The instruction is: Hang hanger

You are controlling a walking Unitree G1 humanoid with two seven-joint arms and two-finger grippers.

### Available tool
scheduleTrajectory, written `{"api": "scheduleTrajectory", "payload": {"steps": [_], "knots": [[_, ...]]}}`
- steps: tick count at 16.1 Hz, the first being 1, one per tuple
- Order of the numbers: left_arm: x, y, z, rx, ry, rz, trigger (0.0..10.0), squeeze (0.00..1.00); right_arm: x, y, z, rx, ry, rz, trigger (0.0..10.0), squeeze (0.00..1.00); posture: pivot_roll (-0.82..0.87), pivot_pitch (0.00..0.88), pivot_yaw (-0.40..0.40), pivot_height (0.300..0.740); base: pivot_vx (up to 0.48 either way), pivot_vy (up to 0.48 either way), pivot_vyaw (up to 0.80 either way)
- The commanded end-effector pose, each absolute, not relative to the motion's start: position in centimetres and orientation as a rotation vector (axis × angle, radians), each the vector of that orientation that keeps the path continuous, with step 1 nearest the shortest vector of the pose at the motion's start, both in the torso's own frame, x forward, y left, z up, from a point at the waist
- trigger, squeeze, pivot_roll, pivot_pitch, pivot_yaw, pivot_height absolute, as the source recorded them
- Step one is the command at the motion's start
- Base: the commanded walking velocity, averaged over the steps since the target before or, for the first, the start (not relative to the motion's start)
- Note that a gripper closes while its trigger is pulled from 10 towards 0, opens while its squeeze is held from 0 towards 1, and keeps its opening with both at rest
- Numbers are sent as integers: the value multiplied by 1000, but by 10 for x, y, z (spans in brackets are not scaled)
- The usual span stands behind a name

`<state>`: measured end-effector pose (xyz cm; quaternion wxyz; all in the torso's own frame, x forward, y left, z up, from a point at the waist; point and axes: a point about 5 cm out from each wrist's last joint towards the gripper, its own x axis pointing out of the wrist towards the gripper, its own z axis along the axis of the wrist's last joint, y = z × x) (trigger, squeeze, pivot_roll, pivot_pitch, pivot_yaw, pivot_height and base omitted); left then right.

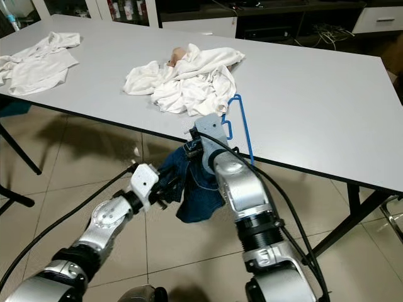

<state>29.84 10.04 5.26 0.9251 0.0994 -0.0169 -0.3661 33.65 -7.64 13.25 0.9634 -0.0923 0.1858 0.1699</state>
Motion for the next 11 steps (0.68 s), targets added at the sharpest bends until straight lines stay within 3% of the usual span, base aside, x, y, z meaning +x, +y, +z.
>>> {"api": "scheduleTrajectory", "payload": {"steps": [1,7,11], "knots": [[297,104,54,188,-53,-748,10000,1000,343,-78,143,-174,332,302,10000,0,-15,0,76,740,0,0,0],[288,111,49,179,-65,-767,10000,1000,359,-97,156,55,315,127,10000,0,-1,0,74,740,0,0,0],[291,119,49,237,-77,-669,10000,1000,363,-100,165,203,319,96,10000,0,-5,0,75,740,0,0,0]]}}
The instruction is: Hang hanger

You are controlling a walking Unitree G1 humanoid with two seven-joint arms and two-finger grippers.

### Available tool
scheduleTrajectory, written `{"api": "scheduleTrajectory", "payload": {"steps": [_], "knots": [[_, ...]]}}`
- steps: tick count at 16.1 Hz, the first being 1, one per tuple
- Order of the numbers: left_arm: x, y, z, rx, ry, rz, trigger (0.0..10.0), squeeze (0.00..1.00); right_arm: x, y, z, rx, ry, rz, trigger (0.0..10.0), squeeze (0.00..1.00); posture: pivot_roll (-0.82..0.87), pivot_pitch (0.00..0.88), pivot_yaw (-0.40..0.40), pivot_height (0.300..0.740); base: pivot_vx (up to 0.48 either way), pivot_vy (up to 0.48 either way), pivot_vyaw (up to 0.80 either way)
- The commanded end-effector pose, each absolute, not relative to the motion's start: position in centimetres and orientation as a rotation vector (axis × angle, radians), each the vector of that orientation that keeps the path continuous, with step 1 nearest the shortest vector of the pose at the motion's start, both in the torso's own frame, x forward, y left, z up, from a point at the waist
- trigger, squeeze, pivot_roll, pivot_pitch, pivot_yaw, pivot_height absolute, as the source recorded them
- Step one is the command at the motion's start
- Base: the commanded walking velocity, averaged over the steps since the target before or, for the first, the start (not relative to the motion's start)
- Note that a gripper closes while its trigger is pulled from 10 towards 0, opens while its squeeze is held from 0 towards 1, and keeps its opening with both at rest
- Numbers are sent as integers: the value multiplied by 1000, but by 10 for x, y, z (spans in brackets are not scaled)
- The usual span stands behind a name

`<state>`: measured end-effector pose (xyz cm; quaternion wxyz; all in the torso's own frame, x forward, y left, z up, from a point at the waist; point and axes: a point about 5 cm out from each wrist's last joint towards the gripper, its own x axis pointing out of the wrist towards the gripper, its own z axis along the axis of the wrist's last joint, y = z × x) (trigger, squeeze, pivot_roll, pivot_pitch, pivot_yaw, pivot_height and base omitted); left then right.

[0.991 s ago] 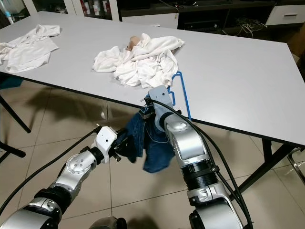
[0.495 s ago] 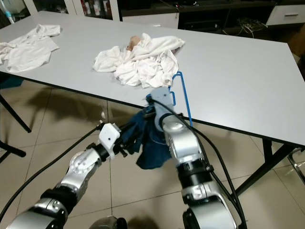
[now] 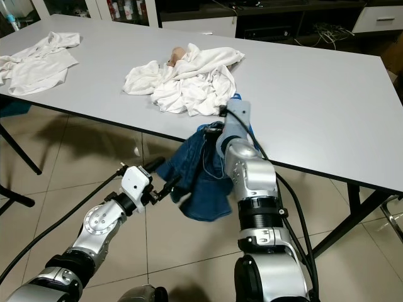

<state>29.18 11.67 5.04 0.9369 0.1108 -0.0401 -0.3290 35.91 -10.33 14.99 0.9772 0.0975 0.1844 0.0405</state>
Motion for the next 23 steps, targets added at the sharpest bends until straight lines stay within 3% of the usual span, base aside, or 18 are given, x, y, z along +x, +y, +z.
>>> {"api": "scheduleTrajectory", "payload": {"steps": [1,7,14,23], "knots": [[290,121,46,249,-60,-664,10000,0,362,-102,163,257,346,80,10000,0,-9,0,76,740,0,0,0],[282,122,27,365,53,-671,10000,0,356,-100,169,347,381,129,10000,0,-22,0,73,740,0,0,0],[275,112,22,355,52,-695,10000,0,354,-91,178,372,389,151,10000,0,-12,0,70,740,0,0,0],[286,121,14,496,126,-448,10000,0,342,-80,195,460,398,255,10000,0,-19,0,66,740,0,0,0]]}}
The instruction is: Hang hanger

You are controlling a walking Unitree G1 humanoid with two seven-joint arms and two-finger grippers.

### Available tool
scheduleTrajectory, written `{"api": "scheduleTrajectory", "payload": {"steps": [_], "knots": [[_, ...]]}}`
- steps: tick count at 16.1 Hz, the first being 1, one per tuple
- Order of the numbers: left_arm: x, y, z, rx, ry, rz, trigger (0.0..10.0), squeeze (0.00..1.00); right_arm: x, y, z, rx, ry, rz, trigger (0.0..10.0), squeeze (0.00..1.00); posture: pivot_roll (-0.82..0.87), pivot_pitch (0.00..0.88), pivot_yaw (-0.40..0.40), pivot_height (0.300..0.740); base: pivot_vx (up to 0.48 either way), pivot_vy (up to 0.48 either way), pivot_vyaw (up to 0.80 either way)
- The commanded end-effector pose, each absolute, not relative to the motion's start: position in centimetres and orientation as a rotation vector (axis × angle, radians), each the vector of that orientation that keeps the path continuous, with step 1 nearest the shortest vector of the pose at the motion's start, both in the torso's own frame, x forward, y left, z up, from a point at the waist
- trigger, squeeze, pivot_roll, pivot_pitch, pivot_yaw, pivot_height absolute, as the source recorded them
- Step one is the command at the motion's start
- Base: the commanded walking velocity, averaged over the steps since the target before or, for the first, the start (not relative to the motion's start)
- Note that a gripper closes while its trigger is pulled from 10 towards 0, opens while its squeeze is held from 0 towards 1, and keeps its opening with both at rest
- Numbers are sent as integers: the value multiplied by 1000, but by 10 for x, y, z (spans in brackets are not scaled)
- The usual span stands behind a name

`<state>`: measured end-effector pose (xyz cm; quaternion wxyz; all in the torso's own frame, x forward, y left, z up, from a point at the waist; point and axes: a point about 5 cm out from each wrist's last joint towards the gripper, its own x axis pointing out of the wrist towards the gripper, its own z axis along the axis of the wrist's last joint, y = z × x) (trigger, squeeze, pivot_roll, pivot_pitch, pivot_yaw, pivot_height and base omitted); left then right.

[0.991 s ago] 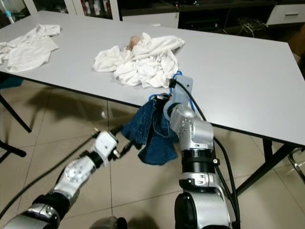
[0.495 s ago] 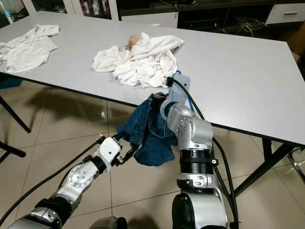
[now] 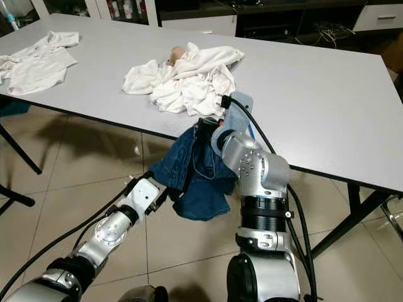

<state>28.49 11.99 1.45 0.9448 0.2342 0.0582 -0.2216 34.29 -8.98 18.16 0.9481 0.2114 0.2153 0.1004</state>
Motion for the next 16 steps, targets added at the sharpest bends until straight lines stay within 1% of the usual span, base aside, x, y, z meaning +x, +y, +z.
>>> {"api": "scheduleTrajectory", "payload": {"steps": [1,7,14,15,16], "knots": [[286,121,15,496,119,-445,10000,0,341,-78,196,460,397,270,10000,0,-19,0,66,740,0,0,0],[291,112,31,578,-41,-472,10000,0,330,-67,196,416,403,388,10000,0,-25,0,60,740,0,0,0],[294,117,31,638,-41,-440,10000,0,324,-61,197,409,408,468,10000,0,-23,0,59,740,0,0,0],[295,117,31,640,-45,-437,4157,0,324,-61,196,408,413,470,10000,0,-24,0,59,740,0,0,0],[295,117,32,639,-47,-440,0,0,323,-61,196,409,416,473,10000,0,-25,0,60,740,0,0,0]]}}
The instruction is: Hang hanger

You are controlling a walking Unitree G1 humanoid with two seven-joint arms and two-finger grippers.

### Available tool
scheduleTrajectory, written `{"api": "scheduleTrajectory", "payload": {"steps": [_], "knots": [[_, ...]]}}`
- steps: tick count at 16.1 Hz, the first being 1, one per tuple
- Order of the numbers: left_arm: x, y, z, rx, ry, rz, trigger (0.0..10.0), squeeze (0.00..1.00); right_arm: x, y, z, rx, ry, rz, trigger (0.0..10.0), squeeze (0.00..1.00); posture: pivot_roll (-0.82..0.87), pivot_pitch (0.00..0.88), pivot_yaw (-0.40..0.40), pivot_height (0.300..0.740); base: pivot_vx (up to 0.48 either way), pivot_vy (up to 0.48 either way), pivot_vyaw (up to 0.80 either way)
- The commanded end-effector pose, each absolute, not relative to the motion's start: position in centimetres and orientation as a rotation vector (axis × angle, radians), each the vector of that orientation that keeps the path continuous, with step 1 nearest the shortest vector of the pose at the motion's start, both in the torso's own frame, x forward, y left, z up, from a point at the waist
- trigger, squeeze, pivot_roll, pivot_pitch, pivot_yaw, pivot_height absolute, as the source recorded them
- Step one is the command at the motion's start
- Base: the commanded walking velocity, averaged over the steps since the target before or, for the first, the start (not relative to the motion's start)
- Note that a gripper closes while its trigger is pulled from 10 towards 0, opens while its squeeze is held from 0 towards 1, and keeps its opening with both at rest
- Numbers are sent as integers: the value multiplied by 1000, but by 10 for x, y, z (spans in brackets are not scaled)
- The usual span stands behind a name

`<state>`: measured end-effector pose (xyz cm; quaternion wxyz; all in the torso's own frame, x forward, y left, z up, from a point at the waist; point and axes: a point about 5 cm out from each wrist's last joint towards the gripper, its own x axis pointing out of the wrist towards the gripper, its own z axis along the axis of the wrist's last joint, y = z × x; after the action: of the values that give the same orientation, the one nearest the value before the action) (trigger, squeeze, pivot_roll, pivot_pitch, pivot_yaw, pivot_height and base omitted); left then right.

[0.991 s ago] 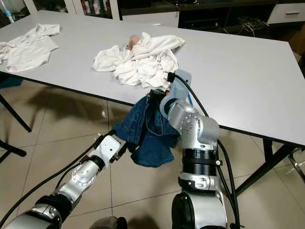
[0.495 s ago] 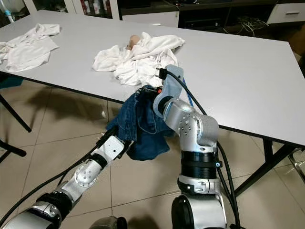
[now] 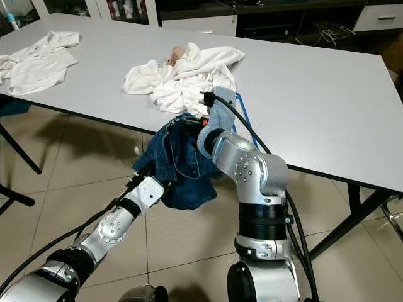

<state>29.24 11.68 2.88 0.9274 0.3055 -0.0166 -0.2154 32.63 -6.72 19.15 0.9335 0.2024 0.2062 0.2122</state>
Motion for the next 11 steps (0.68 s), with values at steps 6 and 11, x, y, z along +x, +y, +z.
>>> {"api": "scheduleTrajectory", "payload": {"steps": [6,11], "knots": [[293,119,32,638,-65,-465,0,0,328,-70,197,422,400,455,10000,0,-25,0,61,740,0,0,0],[293,120,35,632,-89,-465,0,0,331,-75,196,419,385,445,10000,0,-21,0,61,740,0,0,0]]}}
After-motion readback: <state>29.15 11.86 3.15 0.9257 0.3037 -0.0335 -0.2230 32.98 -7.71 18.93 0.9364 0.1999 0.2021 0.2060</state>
